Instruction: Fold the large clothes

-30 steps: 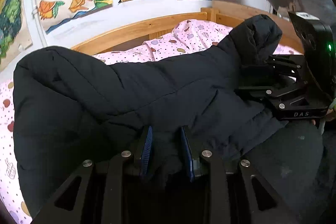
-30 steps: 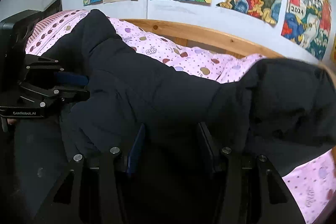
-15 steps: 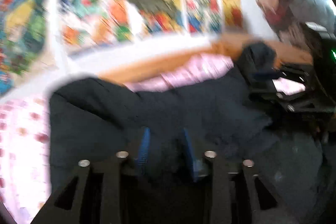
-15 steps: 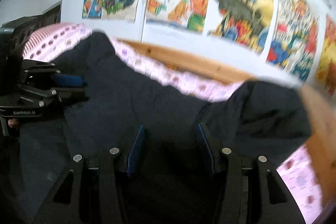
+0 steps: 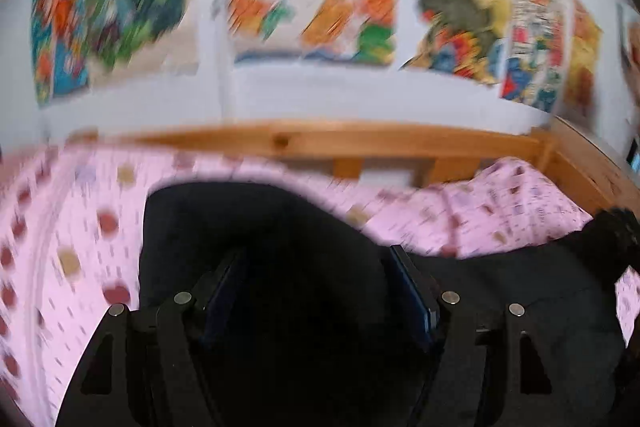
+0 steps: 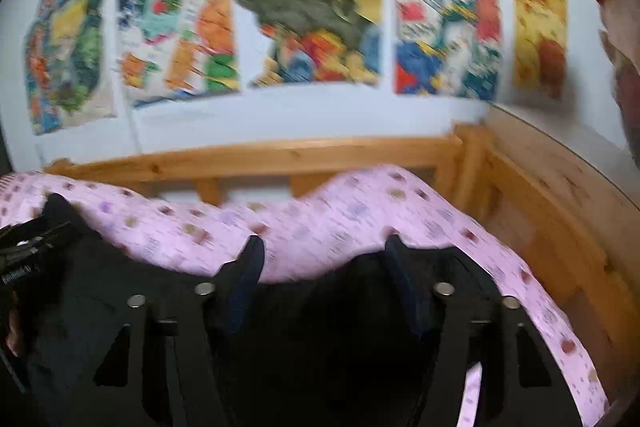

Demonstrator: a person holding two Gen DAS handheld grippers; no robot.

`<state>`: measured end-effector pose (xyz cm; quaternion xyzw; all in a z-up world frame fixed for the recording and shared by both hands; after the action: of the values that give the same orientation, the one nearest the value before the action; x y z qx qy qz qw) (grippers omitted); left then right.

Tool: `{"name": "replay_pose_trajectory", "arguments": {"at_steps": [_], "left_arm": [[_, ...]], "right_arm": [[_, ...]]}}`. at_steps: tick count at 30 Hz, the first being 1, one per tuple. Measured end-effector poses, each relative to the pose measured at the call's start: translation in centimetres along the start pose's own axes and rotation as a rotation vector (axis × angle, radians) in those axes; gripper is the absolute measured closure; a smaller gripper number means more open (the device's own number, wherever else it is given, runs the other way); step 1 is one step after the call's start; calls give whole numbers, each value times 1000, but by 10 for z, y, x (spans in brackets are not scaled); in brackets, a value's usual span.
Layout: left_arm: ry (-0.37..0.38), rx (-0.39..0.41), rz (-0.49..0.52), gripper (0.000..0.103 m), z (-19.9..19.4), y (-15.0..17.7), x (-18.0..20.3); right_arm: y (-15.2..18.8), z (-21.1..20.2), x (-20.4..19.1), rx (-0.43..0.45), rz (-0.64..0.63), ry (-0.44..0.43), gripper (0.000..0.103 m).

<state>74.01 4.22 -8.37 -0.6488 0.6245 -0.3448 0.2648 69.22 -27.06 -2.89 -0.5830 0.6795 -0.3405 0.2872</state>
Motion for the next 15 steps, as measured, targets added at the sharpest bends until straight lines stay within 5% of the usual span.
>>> {"name": "replay_pose_trajectory", "arguments": {"at_steps": [7, 15], "left_arm": [[21, -11, 8, 34, 4, 35, -7], [70, -71, -6, 32, 21, 49, -11]], "right_arm": [[61, -9, 3, 8, -63, 14, 62], [77, 12, 11, -52, -12, -36, 62]]}}
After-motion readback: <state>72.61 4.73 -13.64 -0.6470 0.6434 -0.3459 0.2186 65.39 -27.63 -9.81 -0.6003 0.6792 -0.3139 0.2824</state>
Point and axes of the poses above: each gripper's, at about its wrist camera, not at the fingertips, and z roughly the way its jaws point, x to its right, y to its underside, the point moved 8 cm from there along z, roughly the way its jaws point, and after that the axes turned 1 degree about z, right-handed, at the moved point
